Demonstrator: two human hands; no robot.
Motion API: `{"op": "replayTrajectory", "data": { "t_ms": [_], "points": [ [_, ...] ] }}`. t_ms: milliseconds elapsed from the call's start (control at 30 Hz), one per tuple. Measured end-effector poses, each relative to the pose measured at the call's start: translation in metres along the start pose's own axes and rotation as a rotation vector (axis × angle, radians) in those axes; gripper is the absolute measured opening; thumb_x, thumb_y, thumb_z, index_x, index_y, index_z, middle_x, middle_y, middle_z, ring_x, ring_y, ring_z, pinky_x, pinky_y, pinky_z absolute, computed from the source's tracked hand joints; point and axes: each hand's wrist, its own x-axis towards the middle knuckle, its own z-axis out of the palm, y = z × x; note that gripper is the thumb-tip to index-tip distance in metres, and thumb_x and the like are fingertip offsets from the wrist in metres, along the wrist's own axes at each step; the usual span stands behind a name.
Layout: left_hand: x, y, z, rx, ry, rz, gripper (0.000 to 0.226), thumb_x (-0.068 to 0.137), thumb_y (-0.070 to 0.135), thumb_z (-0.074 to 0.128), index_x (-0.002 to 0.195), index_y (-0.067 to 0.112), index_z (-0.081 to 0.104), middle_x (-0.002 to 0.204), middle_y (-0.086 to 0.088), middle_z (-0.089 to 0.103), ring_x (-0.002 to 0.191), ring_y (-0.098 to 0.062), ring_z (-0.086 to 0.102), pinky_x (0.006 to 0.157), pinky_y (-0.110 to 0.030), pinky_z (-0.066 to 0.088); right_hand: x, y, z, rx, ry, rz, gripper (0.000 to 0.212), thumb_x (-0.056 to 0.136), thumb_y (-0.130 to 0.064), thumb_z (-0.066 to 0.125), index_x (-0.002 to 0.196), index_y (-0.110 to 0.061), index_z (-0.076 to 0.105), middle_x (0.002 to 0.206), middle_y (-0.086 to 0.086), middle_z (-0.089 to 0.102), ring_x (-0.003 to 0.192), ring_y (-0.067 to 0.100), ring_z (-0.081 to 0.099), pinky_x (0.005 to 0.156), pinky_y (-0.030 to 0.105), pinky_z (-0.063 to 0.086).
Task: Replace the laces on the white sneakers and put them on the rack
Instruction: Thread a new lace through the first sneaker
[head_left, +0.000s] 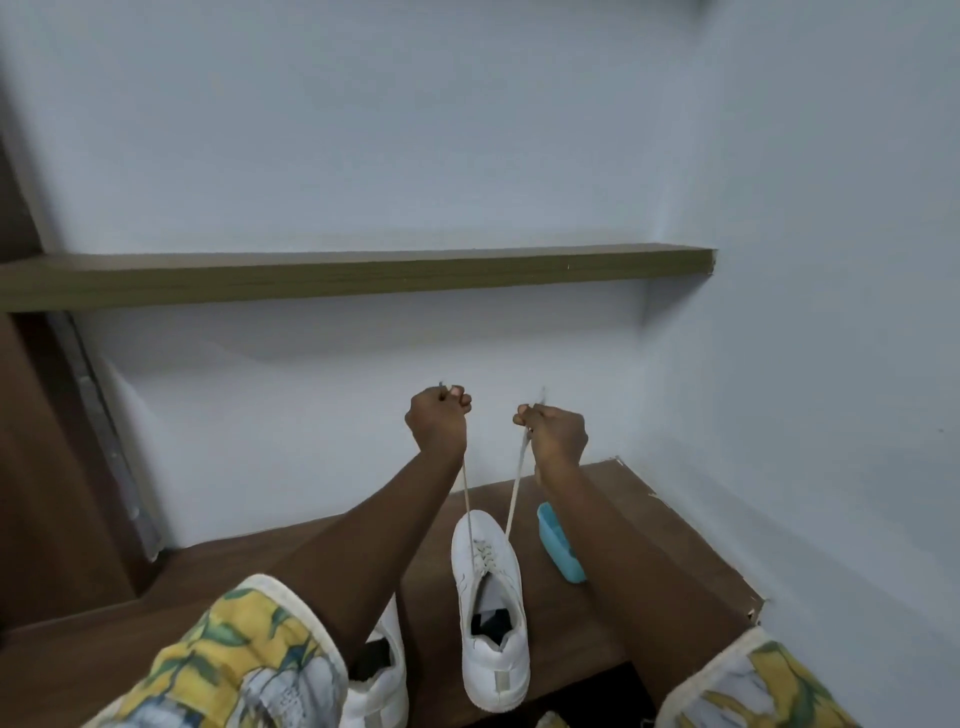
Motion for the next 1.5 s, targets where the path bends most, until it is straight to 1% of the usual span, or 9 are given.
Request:
{"op": "replayTrajectory", "data": {
  "t_ms": [200, 300, 433, 633, 767, 833, 1267, 1433, 1500],
  "points": [
    [0.004, 0.067, 0.027, -0.018, -0.059, 0.11, 0.027, 0.094, -0.002, 0.042, 0.076, 0.004, 0.062, 0.074, -0.004, 0.062, 0.06, -0.009, 0.06, 0.059, -0.016, 0.047, 0.007, -0.083, 0.008, 0.034, -0.019, -0.147, 0.009, 0.083, -0.008, 0.066, 0.08, -0.004, 0.074, 0.078, 0.009, 0.071, 0.056, 0.011, 0.053, 0.063, 0.022, 0.045],
    [0.005, 0.093, 0.035, 0.036, -0.083, 0.186, 0.027, 0.094, 0.004, 0.05, 0.072, 0.011, 0.064, 0.075, -0.002, 0.066, 0.069, -0.012, 0.064, 0.065, -0.022, 0.046, 0.007, -0.114, 0.013, 0.006, -0.048, -0.244, 0.011, 0.085, -0.009, 0.066, 0.082, -0.004, 0.075, 0.073, 0.007, 0.069, 0.054, 0.009, 0.05, 0.058, 0.022, 0.043],
    [0.001, 0.115, 0.039, 0.103, -0.087, 0.256, 0.02, 0.093, 0.007, 0.053, 0.088, 0.008, 0.072, 0.08, -0.005, 0.068, 0.071, -0.016, 0.06, 0.064, -0.024, 0.046, 0.006, -0.147, 0.017, -0.085, -0.095, -0.343, 0.012, 0.087, -0.014, 0.065, 0.087, -0.01, 0.076, 0.06, 0.001, 0.061, 0.05, 0.009, 0.049, 0.048, 0.015, 0.038],
    [0.002, 0.14, 0.039, 0.111, -0.09, 0.349, 0.018, 0.093, 0.011, 0.056, 0.095, 0.009, 0.074, 0.081, -0.002, 0.069, 0.077, -0.016, 0.063, 0.078, -0.03, 0.051, 0.007, -0.181, 0.021, -0.193, -0.101, -0.418, 0.021, 0.088, -0.017, 0.063, 0.071, -0.009, 0.072, 0.054, 0.002, 0.056, 0.051, 0.013, 0.049, 0.05, 0.023, 0.036],
    [0.006, 0.151, 0.039, 0.086, -0.1, 0.327, 0.016, 0.091, 0.008, 0.059, 0.094, 0.006, 0.075, 0.087, -0.007, 0.072, 0.081, -0.017, 0.065, 0.079, -0.029, 0.051, 0.009, -0.194, 0.023, -0.25, -0.097, -0.438, 0.014, 0.088, -0.01, 0.063, 0.085, -0.005, 0.075, 0.072, 0.013, 0.067, 0.067, 0.021, 0.059, 0.067, 0.035, 0.053],
    [0.009, 0.15, 0.037, 0.055, -0.098, 0.304, 0.015, 0.089, 0.007, 0.062, 0.095, 0.006, 0.075, 0.091, -0.009, 0.073, 0.085, -0.02, 0.067, 0.082, -0.032, 0.054, 0.01, -0.193, 0.025, -0.261, -0.099, -0.432, 0.013, 0.087, -0.005, 0.062, 0.083, -0.003, 0.075, 0.072, 0.015, 0.066, 0.067, 0.023, 0.059, 0.071, 0.038, 0.056],
    [0.012, 0.148, 0.033, 0.047, -0.137, 0.306, 0.012, 0.084, 0.009, 0.068, 0.094, 0.007, 0.075, 0.089, -0.009, 0.073, 0.078, -0.016, 0.064, 0.084, -0.037, 0.056, 0.011, -0.188, 0.025, -0.339, -0.142, -0.487, 0.022, 0.088, 0.003, 0.054, 0.075, -0.001, 0.072, 0.068, 0.016, 0.062, 0.063, 0.024, 0.057, 0.07, 0.043, 0.056],
    [0.016, 0.142, 0.033, 0.028, -0.153, 0.303, 0.012, 0.085, 0.01, 0.068, 0.095, 0.008, 0.075, 0.09, -0.008, 0.073, 0.083, -0.019, 0.067, 0.085, -0.04, 0.056, 0.012, -0.186, 0.023, -0.339, -0.159, -0.494, 0.027, 0.089, 0.001, 0.056, 0.067, -0.008, 0.069, 0.068, 0.016, 0.062, 0.063, 0.024, 0.057, 0.069, 0.042, 0.056],
    [0.016, 0.133, 0.032, 0.032, -0.135, 0.296, 0.011, 0.087, 0.014, 0.066, 0.092, 0.012, 0.075, 0.088, -0.006, 0.074, 0.082, -0.019, 0.068, 0.084, -0.042, 0.056, 0.01, -0.181, 0.022, -0.31, -0.157, -0.497, 0.022, 0.089, -0.002, 0.056, 0.072, -0.003, 0.07, 0.071, 0.02, 0.064, 0.063, 0.024, 0.057, 0.067, 0.041, 0.054]
  ]
}}
